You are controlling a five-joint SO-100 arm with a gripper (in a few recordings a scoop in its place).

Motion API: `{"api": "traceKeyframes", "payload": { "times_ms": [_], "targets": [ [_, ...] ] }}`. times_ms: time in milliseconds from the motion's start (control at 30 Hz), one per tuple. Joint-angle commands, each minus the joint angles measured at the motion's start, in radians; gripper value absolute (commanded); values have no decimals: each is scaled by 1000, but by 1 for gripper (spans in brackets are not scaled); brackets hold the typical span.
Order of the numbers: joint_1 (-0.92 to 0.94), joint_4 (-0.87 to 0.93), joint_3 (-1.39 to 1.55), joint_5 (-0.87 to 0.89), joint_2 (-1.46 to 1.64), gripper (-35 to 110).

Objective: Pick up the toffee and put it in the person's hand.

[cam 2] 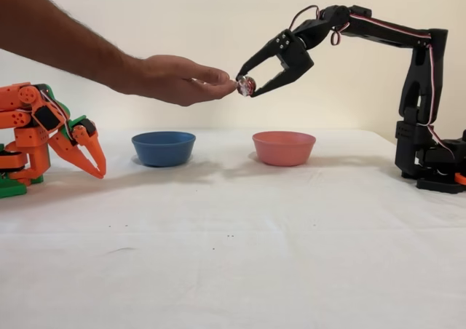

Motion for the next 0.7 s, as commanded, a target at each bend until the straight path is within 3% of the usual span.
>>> {"api": "traceKeyframes", "payload": {
  "times_ms": [0, 667],
  "targets": [
    [5, -41, -106, 11, 15, 14],
    [69, -31, -468, -3, -184, 14]
  ]
}}
